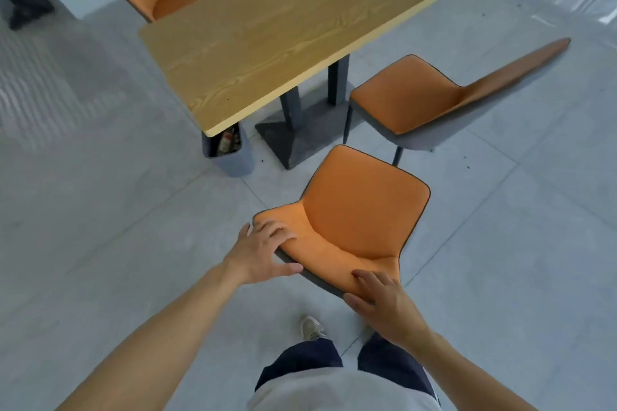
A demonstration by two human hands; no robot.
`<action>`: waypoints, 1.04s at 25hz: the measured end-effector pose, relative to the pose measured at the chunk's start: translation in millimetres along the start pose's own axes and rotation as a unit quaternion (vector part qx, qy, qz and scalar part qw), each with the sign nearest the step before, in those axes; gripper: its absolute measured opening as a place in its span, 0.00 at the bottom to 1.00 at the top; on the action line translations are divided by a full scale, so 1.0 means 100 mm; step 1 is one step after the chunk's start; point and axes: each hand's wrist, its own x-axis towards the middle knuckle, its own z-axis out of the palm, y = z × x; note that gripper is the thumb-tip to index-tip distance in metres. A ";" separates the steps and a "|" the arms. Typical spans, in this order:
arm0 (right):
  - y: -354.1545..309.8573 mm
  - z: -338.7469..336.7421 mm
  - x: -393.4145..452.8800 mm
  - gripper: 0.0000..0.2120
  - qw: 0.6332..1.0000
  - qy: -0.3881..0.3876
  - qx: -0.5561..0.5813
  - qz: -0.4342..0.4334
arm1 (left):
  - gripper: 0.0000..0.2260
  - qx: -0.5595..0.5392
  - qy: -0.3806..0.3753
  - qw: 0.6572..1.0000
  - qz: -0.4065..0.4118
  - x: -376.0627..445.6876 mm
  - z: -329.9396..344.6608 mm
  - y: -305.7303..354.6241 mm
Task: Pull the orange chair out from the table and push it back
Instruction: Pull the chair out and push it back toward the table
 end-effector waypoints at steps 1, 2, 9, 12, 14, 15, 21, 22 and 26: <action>-0.04 0.07 -0.05 0.34 1.000 0.010 0.009 0.020 | 0.40 0.007 -0.018 1.000 0.006 0.06 -0.04 -0.03; -0.11 0.13 -0.07 0.36 0.999 0.018 0.003 0.035 | 0.42 0.015 -0.031 0.999 0.011 0.11 -0.08 -0.06; -0.46 0.38 0.09 0.34 0.989 0.082 -0.030 0.123 | 0.43 0.017 0.004 0.999 0.049 0.17 -0.04 -0.11; -0.50 0.44 0.11 0.34 0.983 0.118 -0.034 0.137 | 0.43 0.000 0.025 0.999 0.042 0.11 0.05 -0.11; -0.47 0.44 0.11 0.35 0.982 0.119 -0.041 0.141 | 0.43 -0.009 0.042 0.999 0.032 0.04 0.12 -0.10; -0.44 0.44 0.11 0.35 0.983 0.112 -0.041 0.142 | 0.44 -0.014 0.053 0.998 0.029 0.01 0.15 -0.09; -0.33 0.34 0.10 0.37 0.989 0.081 -0.062 0.109 | 0.43 -0.041 0.095 0.995 -0.010 -0.19 0.35 0.02; -0.30 0.31 0.10 0.37 0.990 0.075 -0.068 0.099 | 0.43 -0.046 0.098 0.994 -0.022 -0.22 0.37 0.04; -0.13 0.13 0.19 0.38 0.994 0.048 -0.089 0.043 | 0.43 -0.058 0.108 0.989 -0.080 -0.30 0.46 0.21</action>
